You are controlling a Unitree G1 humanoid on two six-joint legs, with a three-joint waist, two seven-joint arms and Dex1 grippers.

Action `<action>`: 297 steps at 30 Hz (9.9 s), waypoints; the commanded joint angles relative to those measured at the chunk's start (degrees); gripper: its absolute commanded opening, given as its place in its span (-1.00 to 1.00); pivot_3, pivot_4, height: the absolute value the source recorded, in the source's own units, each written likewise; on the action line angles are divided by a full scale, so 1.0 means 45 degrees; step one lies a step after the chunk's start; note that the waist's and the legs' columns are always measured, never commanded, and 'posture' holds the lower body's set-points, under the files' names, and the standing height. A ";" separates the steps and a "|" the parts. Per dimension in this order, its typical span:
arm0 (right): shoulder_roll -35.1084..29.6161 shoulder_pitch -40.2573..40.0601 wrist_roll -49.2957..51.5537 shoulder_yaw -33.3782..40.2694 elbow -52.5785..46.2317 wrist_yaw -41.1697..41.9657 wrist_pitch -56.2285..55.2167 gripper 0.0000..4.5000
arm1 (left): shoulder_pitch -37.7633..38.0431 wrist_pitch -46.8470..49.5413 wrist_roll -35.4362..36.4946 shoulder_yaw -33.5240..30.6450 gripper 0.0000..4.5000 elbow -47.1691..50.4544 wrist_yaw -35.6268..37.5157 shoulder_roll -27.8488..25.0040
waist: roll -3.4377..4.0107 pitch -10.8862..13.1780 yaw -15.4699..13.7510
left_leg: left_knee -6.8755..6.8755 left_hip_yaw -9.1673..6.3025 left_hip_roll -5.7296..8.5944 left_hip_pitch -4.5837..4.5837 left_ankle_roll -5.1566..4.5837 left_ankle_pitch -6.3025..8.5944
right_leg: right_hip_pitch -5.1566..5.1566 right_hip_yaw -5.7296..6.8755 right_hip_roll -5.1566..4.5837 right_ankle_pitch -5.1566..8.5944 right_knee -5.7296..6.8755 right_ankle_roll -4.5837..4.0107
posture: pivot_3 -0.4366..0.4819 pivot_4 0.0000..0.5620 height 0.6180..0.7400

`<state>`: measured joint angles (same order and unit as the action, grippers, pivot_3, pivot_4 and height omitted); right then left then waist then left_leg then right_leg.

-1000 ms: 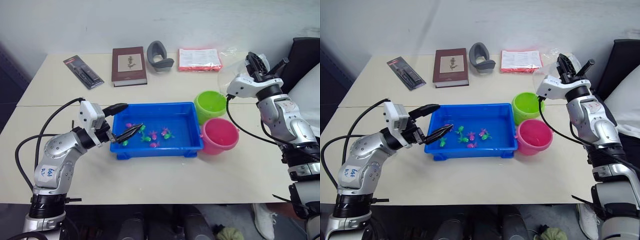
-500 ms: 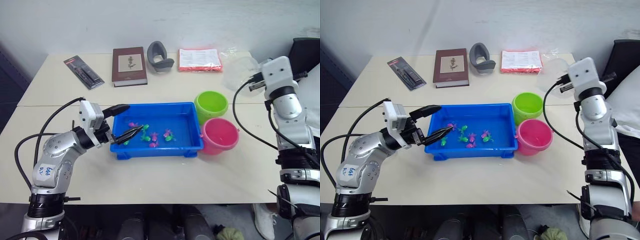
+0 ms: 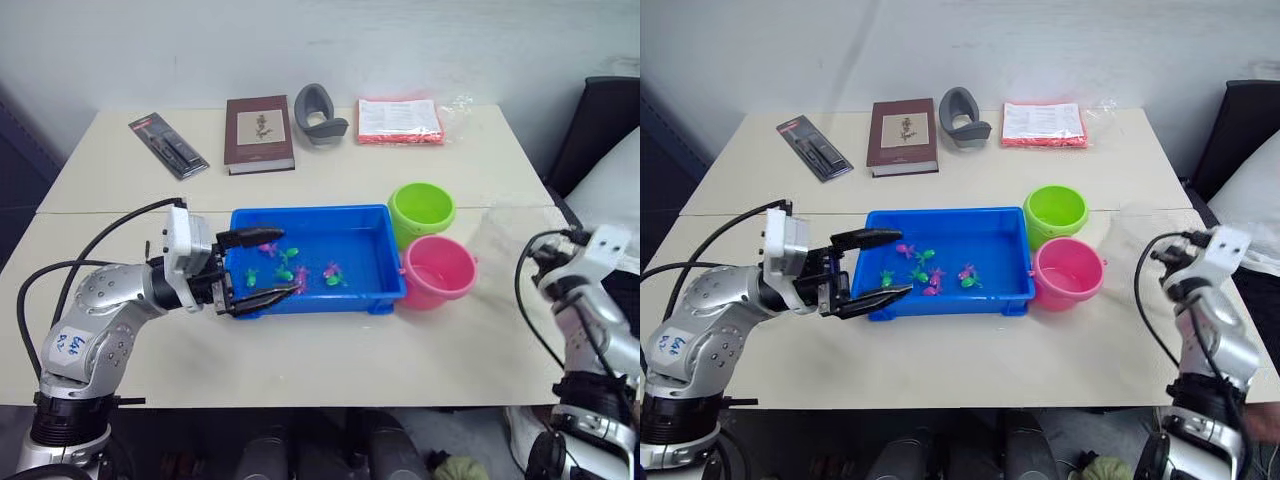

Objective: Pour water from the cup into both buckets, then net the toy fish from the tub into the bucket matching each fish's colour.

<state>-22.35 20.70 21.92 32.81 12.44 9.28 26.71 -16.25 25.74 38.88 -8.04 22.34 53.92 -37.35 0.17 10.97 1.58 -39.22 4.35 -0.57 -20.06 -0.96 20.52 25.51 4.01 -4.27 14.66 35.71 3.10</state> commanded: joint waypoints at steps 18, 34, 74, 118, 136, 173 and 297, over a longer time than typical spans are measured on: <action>-0.1013 -0.3299 -0.0136 -0.0909 -0.2350 0.1225 -0.1203 0.96 | 0.1805 0.0159 0.0005 -0.1421 1.00 0.1041 -0.0941 -0.0519 | -0.0013 -0.0007 -0.0012 | 0.0022 0.0061 0.0004 0.0084 -0.0013 0.0008 | -0.0019 -0.0093 0.0005 -0.0002 -0.0018 0.0003 | -0.05 -0.47 1.00; -0.4626 -0.5897 0.3574 -0.1166 -0.6587 1.1943 -0.3867 0.96 | 0.8463 -0.2517 -0.1460 -0.7537 1.00 0.1053 -0.3209 0.1555 | -0.0225 -0.0004 -0.0226 | 0.0056 0.0155 -0.0031 0.0192 -0.0108 0.0117 | -0.0043 -0.0175 0.0042 0.0006 -0.0032 -0.0007 | -0.05 -0.47 1.00; -0.2976 -0.3431 0.1954 -0.6125 -0.6945 1.3092 -0.6458 0.96 | -0.1979 0.4407 -0.4215 -0.1828 1.00 -0.9959 -0.8950 -0.1197 | -0.0370 -0.0053 -0.0314 | 0.0044 0.0207 -0.0047 0.0175 -0.0015 0.0157 | -0.0016 -0.0058 -0.0024 0.0019 -0.0024 -0.0038 | -0.05 -0.47 1.00; -0.3120 0.4772 0.7009 -0.9956 -0.7948 0.8303 0.8999 1.00 | -0.1610 -0.0195 -0.2535 0.2310 -0.97 -0.1812 0.4834 -0.3791 | -0.0241 -0.0009 -0.0116 | 0.0021 0.0182 -0.0061 0.0073 -0.0066 0.0155 | 0.0027 0.0033 -0.0056 0.0020 -0.0019 -0.0050 | -0.05 -0.47 1.00; -0.1123 0.5053 0.7501 -0.9298 -0.6859 0.6987 1.1227 1.00 | -0.3028 0.1072 -0.2593 0.3550 -0.97 -0.1842 0.4765 -0.2680 | -0.0245 -0.0012 -0.0017 | -0.0203 0.0172 -0.0045 -0.0213 -0.0123 0.0127 | 0.0221 0.0050 -0.0058 -0.0044 0.0034 0.0031 | -0.05 -0.47 1.00; -0.3249 0.4454 0.7315 -0.7211 -0.7708 0.8783 0.8756 -1.00 | -0.2839 0.3585 0.1421 -0.4152 0.97 -0.3832 0.1798 -0.3758 | -0.0246 -0.0012 -0.0027 | -0.0207 0.0169 -0.0043 -0.0215 -0.0121 0.0127 | 0.0220 0.0055 -0.0061 -0.0048 0.0031 0.0037 | -0.05 -0.47 1.00; -0.3666 -0.7247 -0.7093 -0.1074 -0.3230 0.4974 -1.4326 -1.00 | -0.2957 -0.1993 -0.2272 0.0451 0.97 -0.4378 0.2028 -0.0541 | -0.0270 -0.0027 -0.0319 | -0.0174 0.0268 -0.0034 0.0103 -0.0088 0.0136 | -0.0023 -0.0071 -0.0029 -0.0050 0.0019 0.0031 | -0.05 -0.47 1.00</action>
<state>-37.53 -11.80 -6.12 27.23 -1.59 34.65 -34.10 -28.49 18.54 28.94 -5.94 1.59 61.90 -39.28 -1.05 10.85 0.14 -40.00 5.58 -0.72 -19.58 -1.35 21.13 25.41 3.67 -4.40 14.44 35.80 3.23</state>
